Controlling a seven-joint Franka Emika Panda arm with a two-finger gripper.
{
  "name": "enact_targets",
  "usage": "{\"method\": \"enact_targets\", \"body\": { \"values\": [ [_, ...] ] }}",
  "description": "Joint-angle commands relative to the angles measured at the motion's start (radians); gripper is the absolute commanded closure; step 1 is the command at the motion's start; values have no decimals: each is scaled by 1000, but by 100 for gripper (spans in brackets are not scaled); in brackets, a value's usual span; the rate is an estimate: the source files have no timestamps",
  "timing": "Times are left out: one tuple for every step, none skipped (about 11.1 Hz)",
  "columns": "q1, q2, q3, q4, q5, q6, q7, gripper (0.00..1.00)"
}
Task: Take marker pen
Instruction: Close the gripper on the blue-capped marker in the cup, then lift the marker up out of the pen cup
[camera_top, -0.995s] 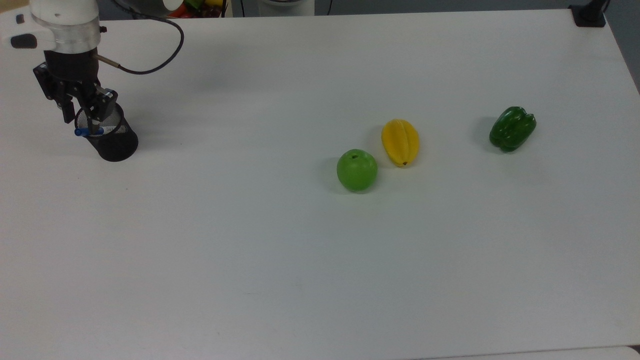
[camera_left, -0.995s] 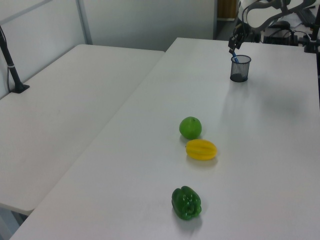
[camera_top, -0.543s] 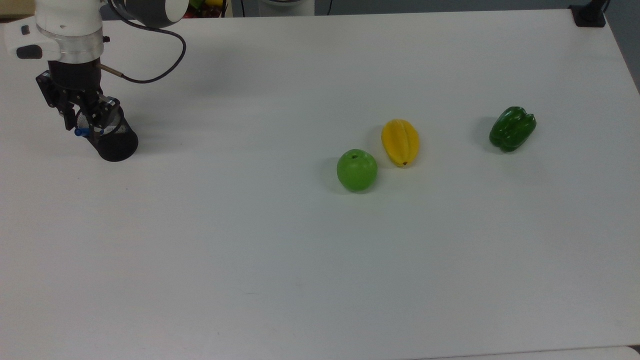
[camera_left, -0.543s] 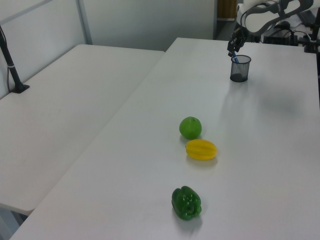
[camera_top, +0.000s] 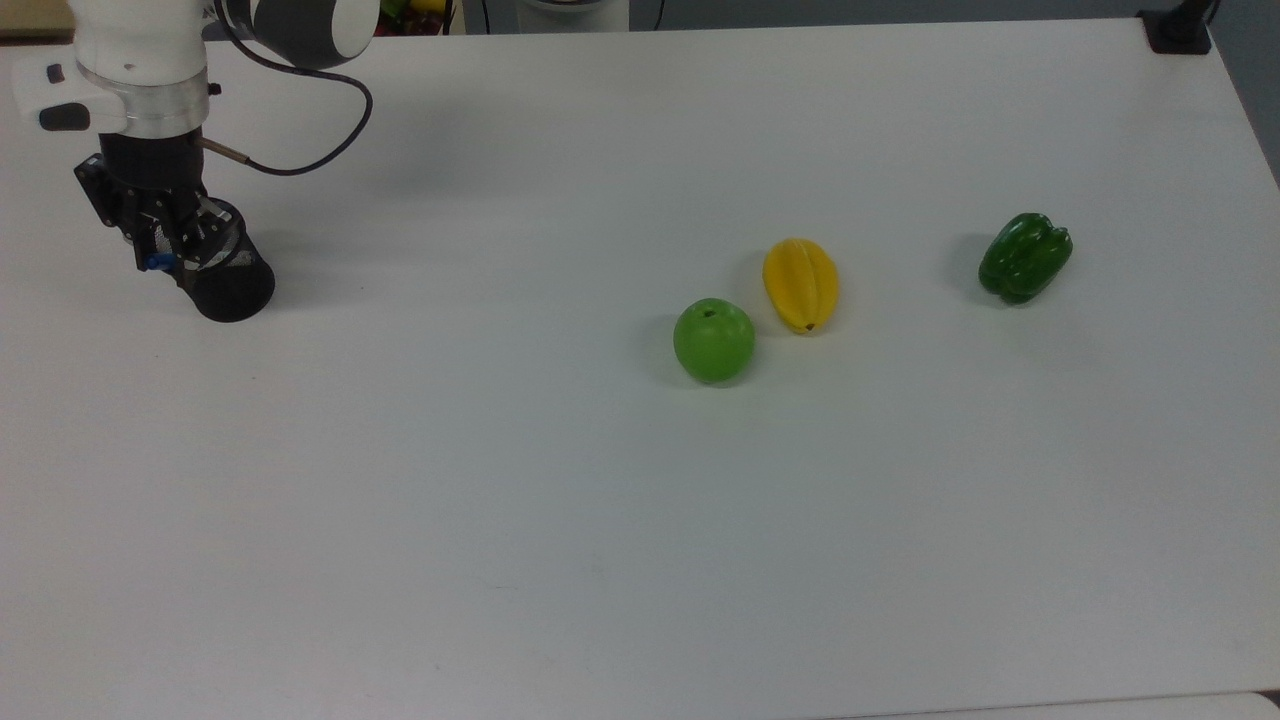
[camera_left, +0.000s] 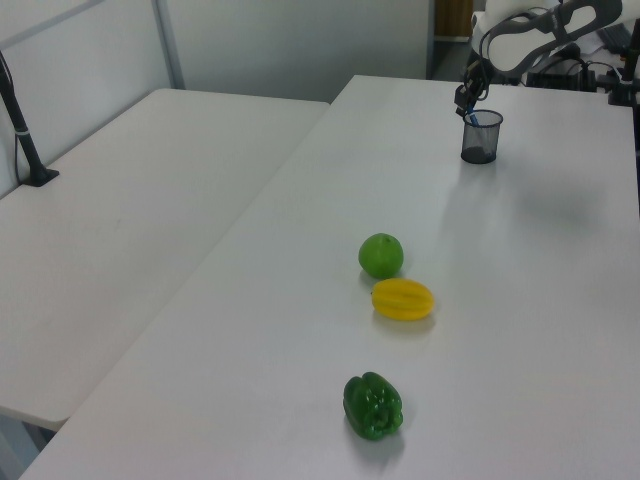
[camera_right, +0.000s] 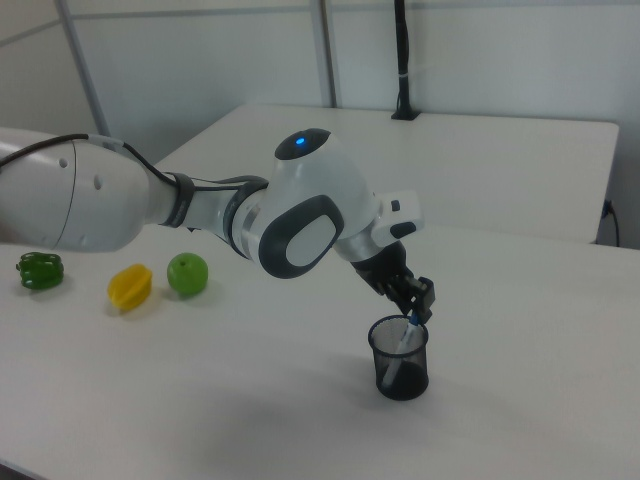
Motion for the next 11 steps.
{"method": "enact_targets", "body": {
  "values": [
    [1,-5,-7,-13,3,27,-35,96],
    [1,-7,-7,-12,3,25,-35,100],
    [-1,-8,-7,-12,3,24,-33,100],
    [-1,-17,-7,-10,3,19,-33,100],
    [-1,-39,-8,-9,3,14,-30,100],
    [-2,-69,-7,-9,3,11,-29,100],
    [-1,-101,-7,-4,6,-16,-29,100],
    [-1,-121,-8,16,14,-80,-29,100],
    [-1,-147,-8,45,37,-157,-29,100],
    [-1,-180,-8,59,55,-200,-29,100],
    [1,-203,-7,76,77,-237,-29,100]
  ]
}}
